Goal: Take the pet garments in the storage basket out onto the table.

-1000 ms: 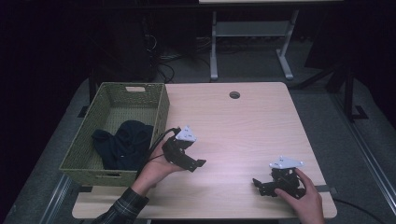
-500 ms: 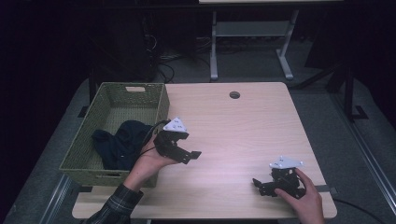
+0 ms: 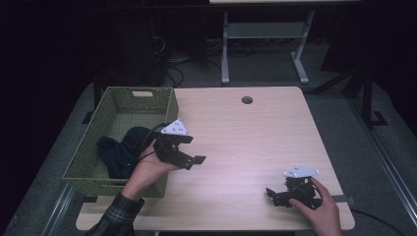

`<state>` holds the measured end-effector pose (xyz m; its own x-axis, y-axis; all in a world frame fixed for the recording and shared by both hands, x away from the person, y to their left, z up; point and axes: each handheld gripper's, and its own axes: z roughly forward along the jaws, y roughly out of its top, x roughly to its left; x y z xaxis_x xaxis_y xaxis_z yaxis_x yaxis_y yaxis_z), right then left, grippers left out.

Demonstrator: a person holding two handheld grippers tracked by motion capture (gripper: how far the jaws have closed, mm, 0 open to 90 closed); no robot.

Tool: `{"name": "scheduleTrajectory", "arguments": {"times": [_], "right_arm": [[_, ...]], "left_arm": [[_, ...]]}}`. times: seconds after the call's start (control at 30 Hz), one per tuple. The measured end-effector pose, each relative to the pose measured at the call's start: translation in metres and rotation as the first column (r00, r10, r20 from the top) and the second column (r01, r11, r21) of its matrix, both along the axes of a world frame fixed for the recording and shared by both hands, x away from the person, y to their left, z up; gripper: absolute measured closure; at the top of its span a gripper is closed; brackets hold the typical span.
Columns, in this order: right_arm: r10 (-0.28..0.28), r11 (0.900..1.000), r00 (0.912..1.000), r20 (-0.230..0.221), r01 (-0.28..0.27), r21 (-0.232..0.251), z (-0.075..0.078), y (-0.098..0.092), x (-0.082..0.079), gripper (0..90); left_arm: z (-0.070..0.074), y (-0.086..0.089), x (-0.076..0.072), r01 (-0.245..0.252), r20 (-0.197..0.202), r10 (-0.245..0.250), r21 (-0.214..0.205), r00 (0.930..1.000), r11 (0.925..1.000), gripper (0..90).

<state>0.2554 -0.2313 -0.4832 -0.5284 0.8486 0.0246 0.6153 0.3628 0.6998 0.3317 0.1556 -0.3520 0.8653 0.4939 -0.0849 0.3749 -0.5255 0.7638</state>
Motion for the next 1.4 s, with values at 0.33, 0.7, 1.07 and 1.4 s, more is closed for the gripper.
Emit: {"name": "scheduleTrajectory", "arguments": {"times": [0.33,0.7,1.07,1.4], "right_arm": [[0.001,1.0000,1.0000,-0.001,-0.001,0.001,0.000,0.000,0.000,0.0],[0.001,1.0000,1.0000,-0.002,-0.001,0.001,0.000,0.000,0.000,0.0],[0.000,1.0000,1.0000,-0.001,0.000,0.002,0.000,0.000,0.000,0.0],[-0.001,1.0000,1.0000,-0.002,0.001,0.003,0.000,0.000,0.000,0.0]], "left_arm": [[0.009,0.023,0.003,-0.037,0.022,0.038,-0.008,0.9990,0.9993,14.3],[0.017,0.051,0.006,-0.096,0.030,0.097,-0.024,0.9949,0.9951,14.3],[0.021,0.072,0.007,-0.140,0.038,0.140,-0.015,0.9894,0.9901,14.3],[0.023,0.094,0.007,-0.182,0.040,0.182,-0.006,0.9825,0.9834,14.5]]}}
